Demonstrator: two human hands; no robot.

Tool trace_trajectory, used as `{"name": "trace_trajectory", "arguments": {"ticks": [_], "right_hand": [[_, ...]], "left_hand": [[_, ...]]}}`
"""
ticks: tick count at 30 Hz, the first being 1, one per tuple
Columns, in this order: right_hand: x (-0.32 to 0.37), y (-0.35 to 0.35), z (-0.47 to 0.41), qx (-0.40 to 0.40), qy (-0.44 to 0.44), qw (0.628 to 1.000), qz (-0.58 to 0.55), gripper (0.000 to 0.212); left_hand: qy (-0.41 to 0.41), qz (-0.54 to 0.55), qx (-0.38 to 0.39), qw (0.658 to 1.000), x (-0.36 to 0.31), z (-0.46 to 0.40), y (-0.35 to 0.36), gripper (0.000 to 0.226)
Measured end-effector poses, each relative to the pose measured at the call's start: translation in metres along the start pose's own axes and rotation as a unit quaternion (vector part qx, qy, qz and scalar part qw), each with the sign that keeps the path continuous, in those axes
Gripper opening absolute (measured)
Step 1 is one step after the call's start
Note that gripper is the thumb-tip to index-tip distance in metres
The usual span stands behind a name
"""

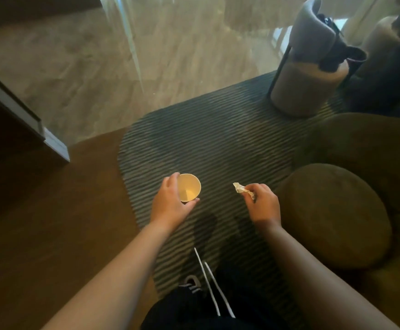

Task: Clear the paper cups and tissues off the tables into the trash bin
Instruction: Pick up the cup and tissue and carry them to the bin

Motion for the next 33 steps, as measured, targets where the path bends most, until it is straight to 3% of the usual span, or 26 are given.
{"name": "trace_trajectory", "arguments": {"ticks": [11, 16, 23, 33], "right_hand": [[0.025, 0.022, -0.311, -0.078, 0.004, 0.997, -0.005, 0.018], [0.054, 0.008, -0.484, -0.077, 0.003, 0.997, -0.018, 0.019], [0.073, -0.017, -0.654, -0.084, 0.02, 0.996, -0.009, 0.017], [0.078, 0.003, -0.923, -0.106, 0.053, 0.993, -0.002, 0.014]], "left_hand": [[0.037, 0.005, -0.012, 0.999, -0.034, -0.325, 0.023, 0.083], [0.038, -0.003, -0.006, 0.999, -0.071, -0.492, 0.018, 0.085], [0.03, 0.02, -0.005, 0.999, -0.121, -0.673, 0.018, 0.085], [0.075, 0.021, 0.015, 0.997, -0.168, -0.969, 0.048, 0.08]]}}
Point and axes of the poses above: each hand's wrist, its own z-axis away from the middle knuckle, its own y-axis out of the palm, x = y × z, the point moved 1 cm from there along -z, towards the middle knuckle, and after that the axes turned 3 degrees about -z, right-handed, at the moved point
